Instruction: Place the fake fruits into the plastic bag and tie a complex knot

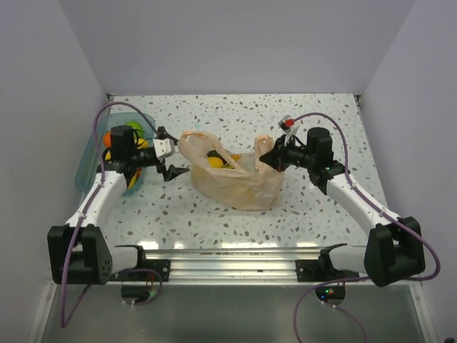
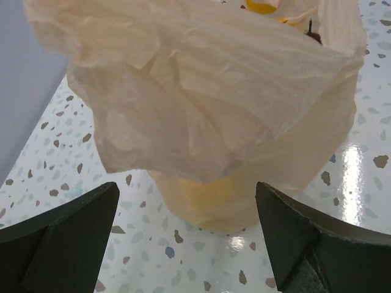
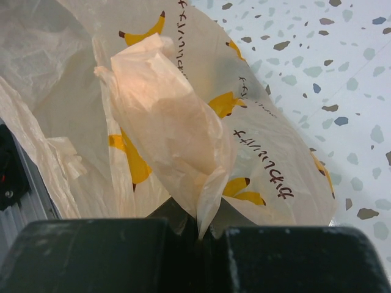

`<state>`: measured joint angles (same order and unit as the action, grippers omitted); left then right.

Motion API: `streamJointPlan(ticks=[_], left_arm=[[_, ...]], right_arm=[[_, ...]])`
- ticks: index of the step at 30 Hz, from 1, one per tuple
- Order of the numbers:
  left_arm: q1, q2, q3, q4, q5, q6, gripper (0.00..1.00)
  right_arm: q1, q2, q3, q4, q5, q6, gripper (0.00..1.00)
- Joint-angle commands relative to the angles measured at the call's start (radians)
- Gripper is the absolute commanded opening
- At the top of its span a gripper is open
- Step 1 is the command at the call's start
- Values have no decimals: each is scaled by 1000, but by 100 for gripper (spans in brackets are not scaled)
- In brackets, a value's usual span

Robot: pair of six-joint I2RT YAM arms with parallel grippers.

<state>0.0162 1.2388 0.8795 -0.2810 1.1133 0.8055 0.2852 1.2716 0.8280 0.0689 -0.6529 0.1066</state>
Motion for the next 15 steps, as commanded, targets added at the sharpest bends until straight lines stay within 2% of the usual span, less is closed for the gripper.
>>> streamJointPlan(ticks=[1,3,5,9,12,15], left_arm=[[-54,66,-47,487,-7,-135,100],[-88,131,-27,532,-21,-146,100],[-107,190,-5,664,-9,-257,100],[-169,290,101,732,60,-370,100],[-217,330,130,867,104,-523,100],[-275,347,177,815,184,-568,100]], right_arm=[[-3,9,46,-43,-66,-99,0],[-1,17,57,-66,-85,-134,0],[-3,29,65,-90,-100,-182,0],[-1,49,79,-109,-122,-234,0],[-1,63,89,-127,-122,-284,0],[-1,72,106,-138,-123,-306,0]])
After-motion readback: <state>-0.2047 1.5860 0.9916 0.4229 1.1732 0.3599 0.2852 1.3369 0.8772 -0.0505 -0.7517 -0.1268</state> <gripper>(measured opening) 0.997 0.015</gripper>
